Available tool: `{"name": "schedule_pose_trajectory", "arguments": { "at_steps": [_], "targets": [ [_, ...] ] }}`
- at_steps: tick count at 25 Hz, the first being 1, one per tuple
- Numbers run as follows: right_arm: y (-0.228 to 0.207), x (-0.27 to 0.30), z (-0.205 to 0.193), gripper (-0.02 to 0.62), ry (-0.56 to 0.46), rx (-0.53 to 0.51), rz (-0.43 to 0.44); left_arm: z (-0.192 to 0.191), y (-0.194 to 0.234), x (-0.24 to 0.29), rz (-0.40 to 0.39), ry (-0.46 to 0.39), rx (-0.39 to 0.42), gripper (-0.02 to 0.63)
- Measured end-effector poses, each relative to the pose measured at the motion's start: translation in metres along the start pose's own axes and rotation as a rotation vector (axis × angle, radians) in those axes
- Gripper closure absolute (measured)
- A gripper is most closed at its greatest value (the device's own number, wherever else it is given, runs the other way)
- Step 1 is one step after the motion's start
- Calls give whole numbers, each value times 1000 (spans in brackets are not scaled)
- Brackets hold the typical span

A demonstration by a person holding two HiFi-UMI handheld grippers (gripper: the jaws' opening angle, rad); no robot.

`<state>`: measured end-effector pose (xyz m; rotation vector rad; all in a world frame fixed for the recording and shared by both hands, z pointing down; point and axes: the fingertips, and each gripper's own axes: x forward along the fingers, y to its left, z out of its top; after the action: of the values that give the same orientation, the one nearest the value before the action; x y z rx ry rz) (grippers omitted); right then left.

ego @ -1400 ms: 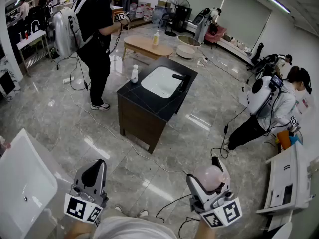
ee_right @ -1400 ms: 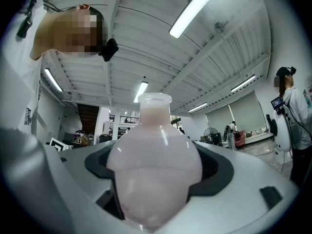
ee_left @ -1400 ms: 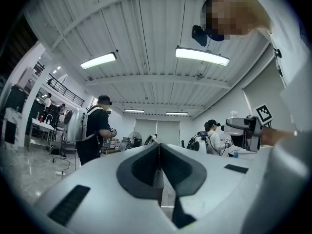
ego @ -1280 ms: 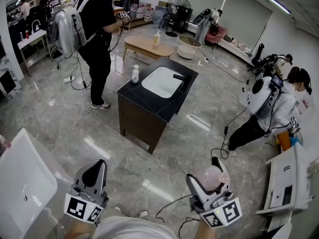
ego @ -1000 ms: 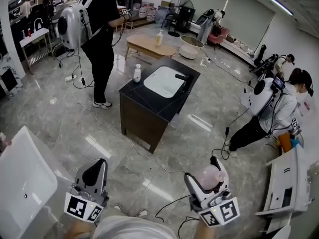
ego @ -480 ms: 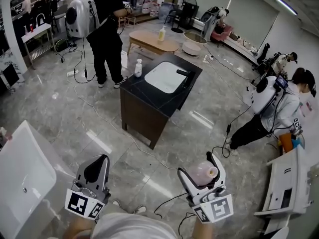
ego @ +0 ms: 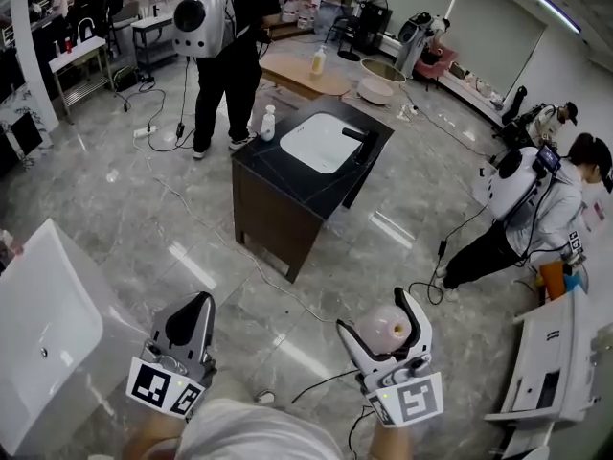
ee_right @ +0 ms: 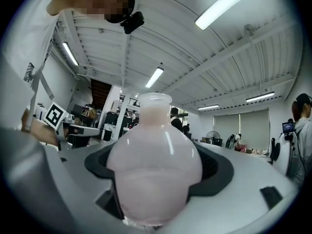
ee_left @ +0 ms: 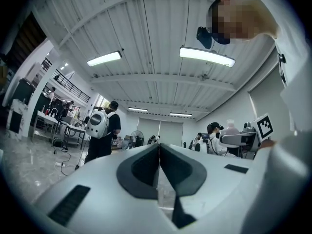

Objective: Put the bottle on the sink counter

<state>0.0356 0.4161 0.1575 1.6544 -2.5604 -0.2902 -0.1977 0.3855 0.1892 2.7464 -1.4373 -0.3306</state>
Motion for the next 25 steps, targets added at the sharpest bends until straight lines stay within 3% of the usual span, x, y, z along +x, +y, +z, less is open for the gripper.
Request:
{"name": "schedule_pose_trajectory", "arguments": {
  "at_steps": [12,25],
  "targets": [
    [-27,47,-21,172,31,21,-7,-30,29,59,-19,14,-46,588],
    [-114,254,-58,172,78,-1,-55,-60,164,260,-89,14,-114,589]
  ]
}}
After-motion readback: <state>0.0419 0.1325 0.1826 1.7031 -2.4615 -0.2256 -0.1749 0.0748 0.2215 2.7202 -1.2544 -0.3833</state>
